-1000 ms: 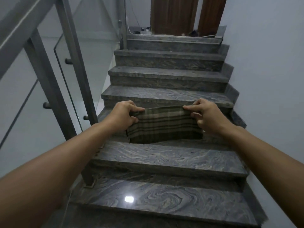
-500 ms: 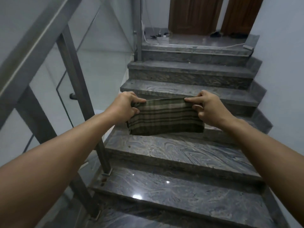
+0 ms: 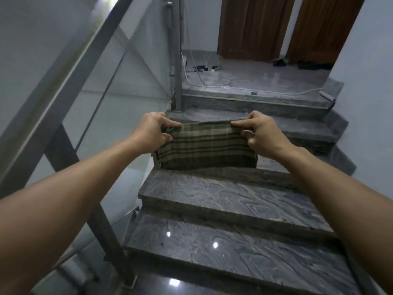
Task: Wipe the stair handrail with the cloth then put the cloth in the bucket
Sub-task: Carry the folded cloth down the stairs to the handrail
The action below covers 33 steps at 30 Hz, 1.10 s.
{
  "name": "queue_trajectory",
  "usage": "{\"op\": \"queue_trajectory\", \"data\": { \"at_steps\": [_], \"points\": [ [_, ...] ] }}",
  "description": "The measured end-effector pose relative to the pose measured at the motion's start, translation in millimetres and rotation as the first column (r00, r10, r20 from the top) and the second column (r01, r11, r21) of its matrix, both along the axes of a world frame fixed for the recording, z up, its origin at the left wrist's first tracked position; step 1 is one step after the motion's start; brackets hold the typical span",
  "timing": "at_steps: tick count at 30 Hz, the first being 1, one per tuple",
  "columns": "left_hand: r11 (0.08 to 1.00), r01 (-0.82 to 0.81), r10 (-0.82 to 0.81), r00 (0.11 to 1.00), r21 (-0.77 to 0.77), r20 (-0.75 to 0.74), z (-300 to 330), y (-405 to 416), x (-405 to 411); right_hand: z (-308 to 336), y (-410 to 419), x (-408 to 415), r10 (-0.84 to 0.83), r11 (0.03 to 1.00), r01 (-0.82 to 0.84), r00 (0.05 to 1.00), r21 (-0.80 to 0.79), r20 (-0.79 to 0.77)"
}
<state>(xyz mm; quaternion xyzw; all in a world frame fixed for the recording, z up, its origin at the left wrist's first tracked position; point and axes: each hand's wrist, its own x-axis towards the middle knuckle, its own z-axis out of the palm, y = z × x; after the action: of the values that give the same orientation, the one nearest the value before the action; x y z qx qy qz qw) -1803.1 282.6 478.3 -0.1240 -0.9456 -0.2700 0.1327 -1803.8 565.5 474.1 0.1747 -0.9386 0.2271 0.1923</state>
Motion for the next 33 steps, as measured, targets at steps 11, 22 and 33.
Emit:
{"op": "queue_trajectory", "data": {
  "at_steps": [11,22,33],
  "points": [
    [0.992,-0.124,0.123,0.99,-0.005,-0.062,139,4,-128,141,-5,-171,0.116,0.993,-0.116,0.992,0.009,-0.04],
    [0.978,-0.204,0.193,0.956,-0.029,-0.221,269,-41,-244,271,-67,-329,0.182,0.982,-0.188,0.968,-0.021,-0.171],
    [0.927,-0.372,0.373,0.895,0.051,-0.246,388,-85,-336,414,-145,-445,0.24,0.969,-0.246,0.941,0.001,-0.238]
  ]
}}
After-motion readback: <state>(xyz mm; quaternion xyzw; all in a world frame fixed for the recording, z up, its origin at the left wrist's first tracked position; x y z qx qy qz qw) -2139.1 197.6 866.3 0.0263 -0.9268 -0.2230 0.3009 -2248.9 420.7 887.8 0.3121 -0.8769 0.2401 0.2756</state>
